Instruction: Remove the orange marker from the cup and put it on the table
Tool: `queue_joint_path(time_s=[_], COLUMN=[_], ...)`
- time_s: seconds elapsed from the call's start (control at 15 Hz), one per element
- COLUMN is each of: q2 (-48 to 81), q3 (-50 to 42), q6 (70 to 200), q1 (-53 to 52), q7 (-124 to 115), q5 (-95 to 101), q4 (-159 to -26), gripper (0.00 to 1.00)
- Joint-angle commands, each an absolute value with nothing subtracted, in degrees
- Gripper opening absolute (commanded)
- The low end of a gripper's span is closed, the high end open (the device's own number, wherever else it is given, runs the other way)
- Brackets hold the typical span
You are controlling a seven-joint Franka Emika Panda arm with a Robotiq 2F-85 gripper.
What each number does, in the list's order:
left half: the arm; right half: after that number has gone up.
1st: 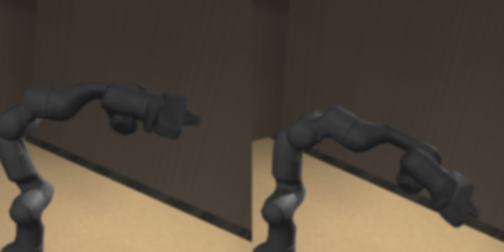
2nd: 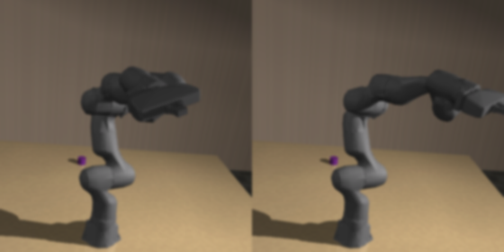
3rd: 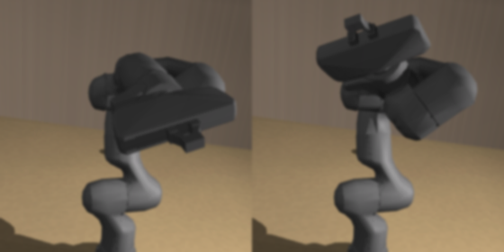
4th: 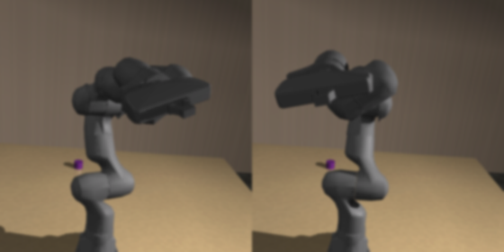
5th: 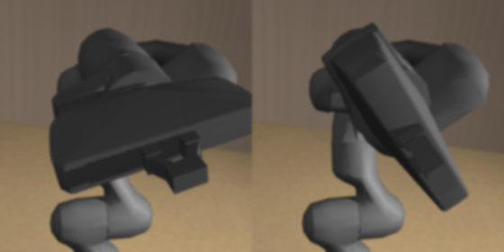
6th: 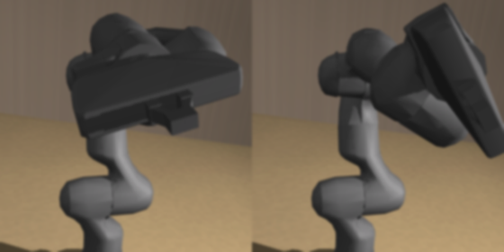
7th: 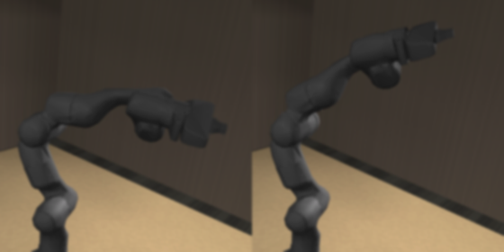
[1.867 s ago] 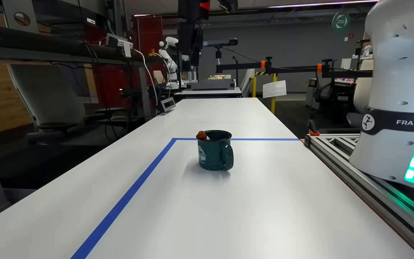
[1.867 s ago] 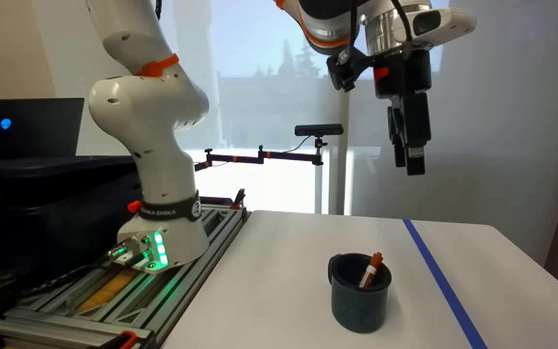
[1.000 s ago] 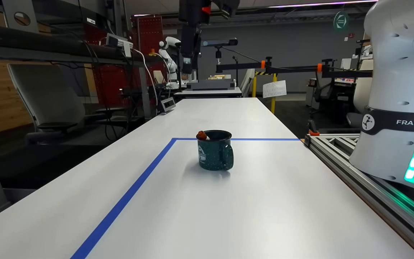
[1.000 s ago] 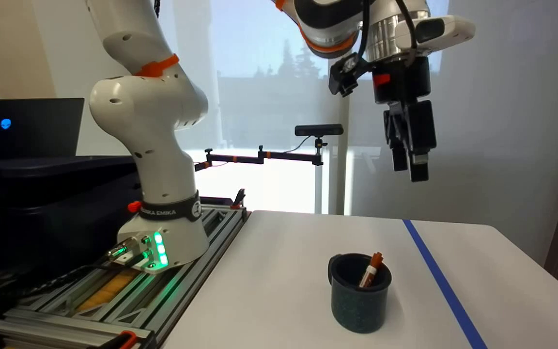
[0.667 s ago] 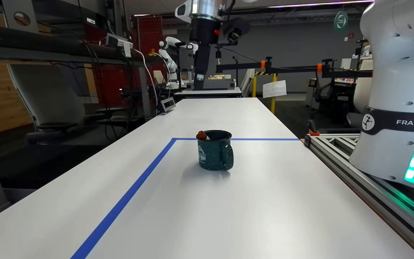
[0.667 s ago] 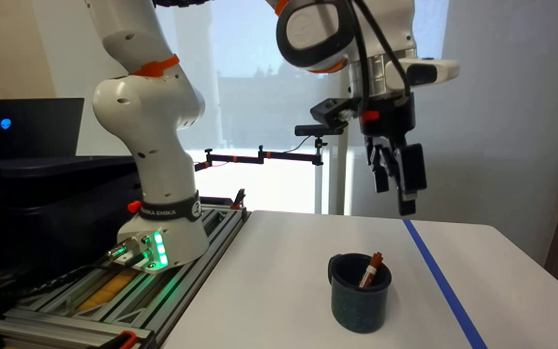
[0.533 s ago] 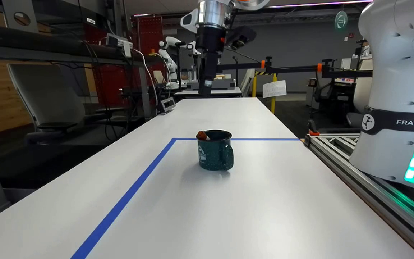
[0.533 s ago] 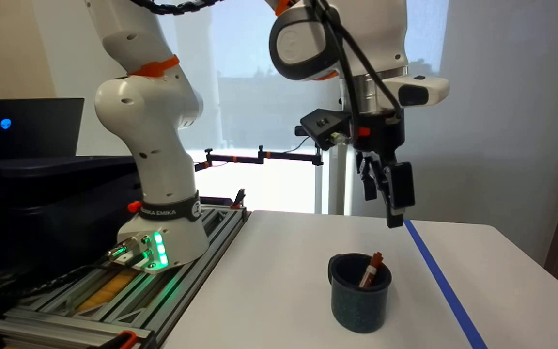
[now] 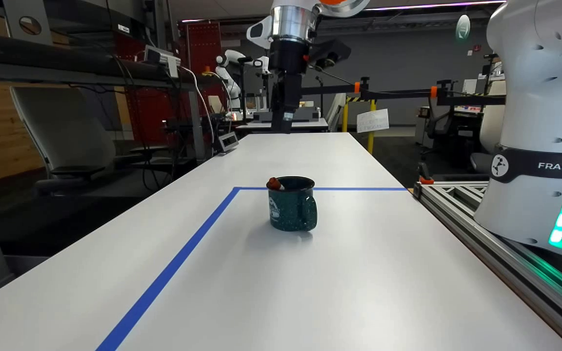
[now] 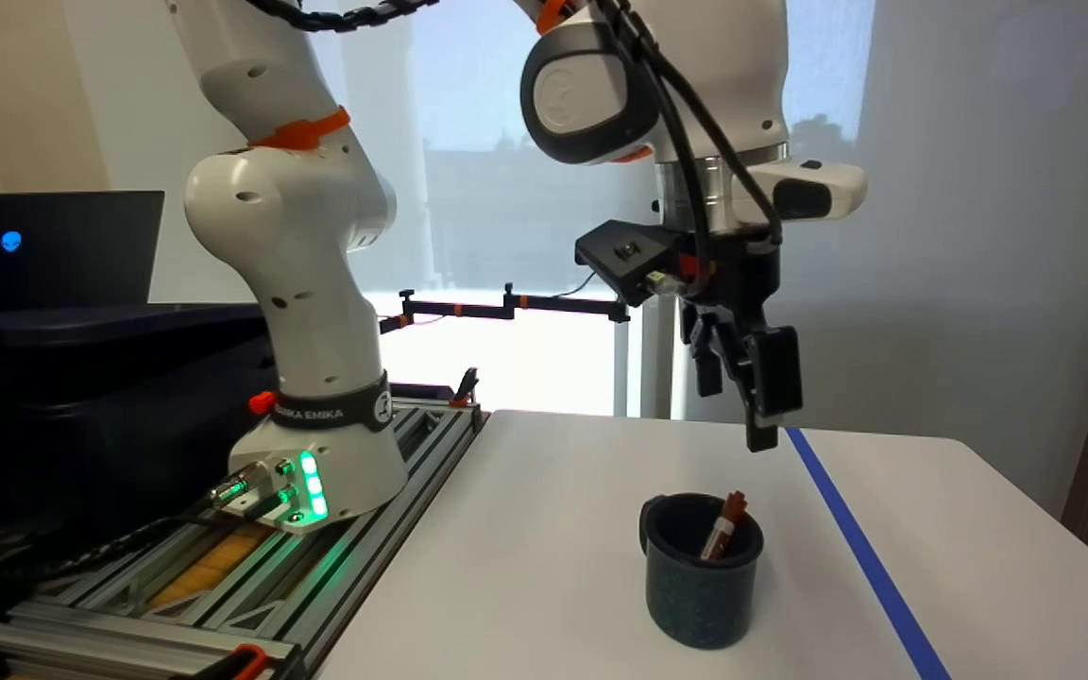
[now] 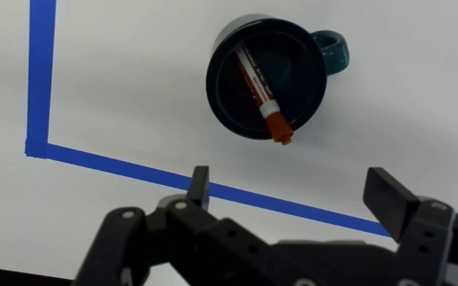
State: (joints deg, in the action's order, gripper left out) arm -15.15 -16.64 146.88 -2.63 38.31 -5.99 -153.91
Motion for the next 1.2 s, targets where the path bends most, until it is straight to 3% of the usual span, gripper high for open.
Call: queue_joint_path(time_s=[0.0,0.27,0.33,0.47,0.53,0.73,0.8,1.13], q2=[-15.5,-15.0,-14.9,-14.2,-14.2,-14.3,-14.2,-12.5], q3=[-17.7,-19.8,-20.2,-21.1,-21.4,-21.7,-21.9,-23.3], q6=[146.0,146.6,147.3,147.1,147.2,147.3,147.6,150.0], q1=[-2.3,-2.0,-1.9,-2.5,-2.6,-2.5,-2.6,-4.4], q7=[47.8,58.7,61.0,65.2,67.2,72.9,74.8,84.9], q5=[-7.9,-10.2,-11.6,-16.2,-18.6,-24.9,-27.0,-37.4], q4=[-155.6,-157.7,-158.1,-157.3,-157.4,-157.4,-157.4,-157.4], gripper=[1.00,0.99,0.81,0.81,0.71,0.64,0.69,0.74])
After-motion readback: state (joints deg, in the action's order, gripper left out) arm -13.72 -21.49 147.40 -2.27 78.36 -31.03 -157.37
